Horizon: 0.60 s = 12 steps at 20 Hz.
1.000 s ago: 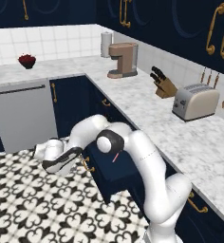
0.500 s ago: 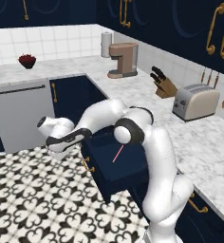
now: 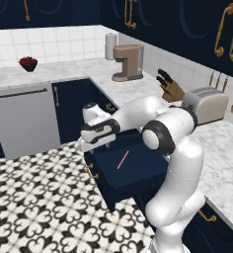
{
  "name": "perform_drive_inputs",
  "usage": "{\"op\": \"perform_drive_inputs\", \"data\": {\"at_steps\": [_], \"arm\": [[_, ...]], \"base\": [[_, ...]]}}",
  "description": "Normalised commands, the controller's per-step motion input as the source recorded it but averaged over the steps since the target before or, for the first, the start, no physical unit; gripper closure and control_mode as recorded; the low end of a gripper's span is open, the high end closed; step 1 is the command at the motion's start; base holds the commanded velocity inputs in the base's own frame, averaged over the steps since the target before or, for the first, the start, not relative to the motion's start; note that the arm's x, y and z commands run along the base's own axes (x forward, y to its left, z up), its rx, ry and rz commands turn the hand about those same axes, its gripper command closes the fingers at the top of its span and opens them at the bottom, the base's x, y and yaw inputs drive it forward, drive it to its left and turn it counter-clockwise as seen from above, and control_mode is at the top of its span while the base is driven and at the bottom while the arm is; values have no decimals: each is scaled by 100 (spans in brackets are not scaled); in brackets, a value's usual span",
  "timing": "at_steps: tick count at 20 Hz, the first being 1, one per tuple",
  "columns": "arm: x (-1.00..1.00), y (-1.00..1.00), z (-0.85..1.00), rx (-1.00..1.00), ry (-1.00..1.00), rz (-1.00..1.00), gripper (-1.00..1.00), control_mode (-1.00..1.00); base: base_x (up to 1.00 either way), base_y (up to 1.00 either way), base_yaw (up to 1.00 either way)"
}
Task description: Take a straw from the drawer in front and place it inside the glass cup on the dining counter.
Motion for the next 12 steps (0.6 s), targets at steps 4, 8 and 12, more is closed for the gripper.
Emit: {"op": "perform_drive_inputs", "data": {"at_steps": [4, 8, 12], "arm": [[36, -83, -4, 31, 21, -9, -100, -100], [47, -50, -36, 26, 21, -6, -100, -100], [49, -13, -57, 18, 20, -2, -100, -100]], "base": [[0, 0, 0], [0, 0, 0], [0, 0, 0]]}}
